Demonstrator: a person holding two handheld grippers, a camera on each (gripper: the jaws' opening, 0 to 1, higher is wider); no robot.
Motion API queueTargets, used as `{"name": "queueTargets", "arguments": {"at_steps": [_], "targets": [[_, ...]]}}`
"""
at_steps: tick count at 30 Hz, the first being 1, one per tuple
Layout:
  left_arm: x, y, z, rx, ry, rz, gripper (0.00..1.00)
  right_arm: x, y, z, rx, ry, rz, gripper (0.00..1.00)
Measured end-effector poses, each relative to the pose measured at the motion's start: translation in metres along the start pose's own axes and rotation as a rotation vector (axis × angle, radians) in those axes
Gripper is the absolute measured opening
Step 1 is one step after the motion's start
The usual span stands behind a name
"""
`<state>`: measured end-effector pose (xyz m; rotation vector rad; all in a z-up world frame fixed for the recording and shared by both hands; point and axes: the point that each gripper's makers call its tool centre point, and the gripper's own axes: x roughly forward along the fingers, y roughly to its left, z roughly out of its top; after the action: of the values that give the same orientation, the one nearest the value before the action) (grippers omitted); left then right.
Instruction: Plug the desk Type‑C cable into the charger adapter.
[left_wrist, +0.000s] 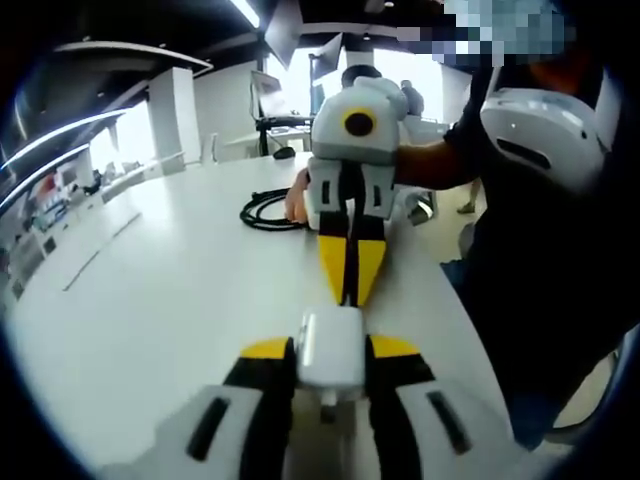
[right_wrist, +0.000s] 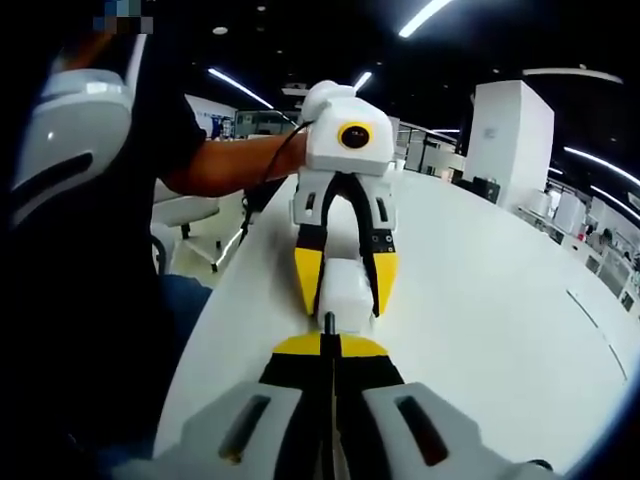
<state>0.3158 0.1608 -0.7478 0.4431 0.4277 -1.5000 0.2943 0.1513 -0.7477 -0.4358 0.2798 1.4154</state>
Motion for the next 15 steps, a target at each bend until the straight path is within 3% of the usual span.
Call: {"name": "queueTargets", "arguments": {"at_steps": [15], "targets": [[-0.0003, 0.0022, -0.0006, 0.000, 0.006, 0.015, 0.26, 0.0004, -0.0016, -0.0005, 0.032, 0.007, -0.006, 0.01]]}}
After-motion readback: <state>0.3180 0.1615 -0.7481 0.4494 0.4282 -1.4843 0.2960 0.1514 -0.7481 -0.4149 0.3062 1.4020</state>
